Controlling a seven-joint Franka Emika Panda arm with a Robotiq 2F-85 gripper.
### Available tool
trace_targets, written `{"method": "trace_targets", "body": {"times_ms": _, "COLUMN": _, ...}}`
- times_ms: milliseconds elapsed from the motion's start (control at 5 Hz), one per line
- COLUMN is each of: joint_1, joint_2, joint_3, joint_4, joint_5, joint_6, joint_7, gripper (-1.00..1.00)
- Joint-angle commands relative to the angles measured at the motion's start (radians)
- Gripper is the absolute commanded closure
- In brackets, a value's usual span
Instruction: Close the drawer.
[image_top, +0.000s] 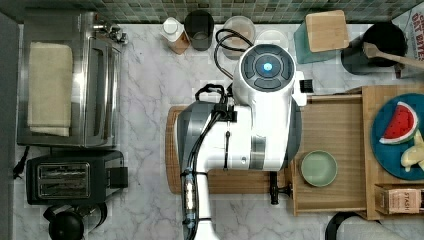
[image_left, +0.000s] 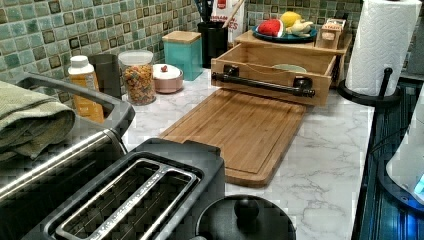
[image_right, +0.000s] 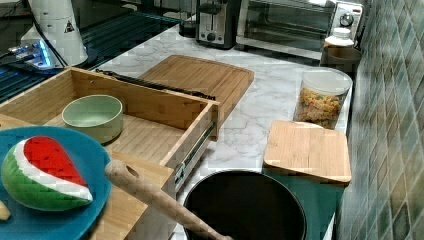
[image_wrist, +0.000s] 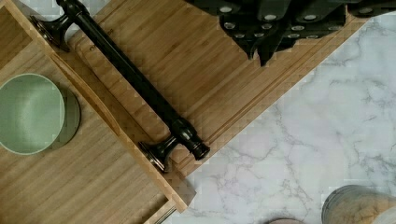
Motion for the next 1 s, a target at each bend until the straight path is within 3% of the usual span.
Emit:
{"method": "trace_targets", "body": {"times_ms": 200, "joint_1": 0.0, "joint_2": 0.007, "joint_3": 0.0, "joint_4": -0.001, "joint_5": -0.002, "joint_6": 0.0, "joint_7": 0.0, "gripper": 1.0}}
{"method": "trace_targets", "body": {"times_ms": 600, "joint_1": 0.013, "joint_2": -0.069, "joint_3": 0.029, "joint_4": -0.149, "joint_5": 0.034, "joint_6": 0.105, "joint_7": -0.305, "gripper": 1.0}}
{"method": "trace_targets", "body": {"times_ms": 800, "joint_1": 0.039, "joint_2": -0.073, "joint_3": 0.044, "joint_4": -0.195, "joint_5": -0.011, "joint_6": 0.137, "joint_7": -0.359, "gripper": 1.0}}
{"method": "trace_targets", "body": {"times_ms": 1000, "joint_1": 0.049, "joint_2": -0.089, "joint_3": 0.047, "joint_4": -0.246, "joint_5": 0.007, "joint_6": 0.154, "joint_7": -0.449, "gripper": 1.0}}
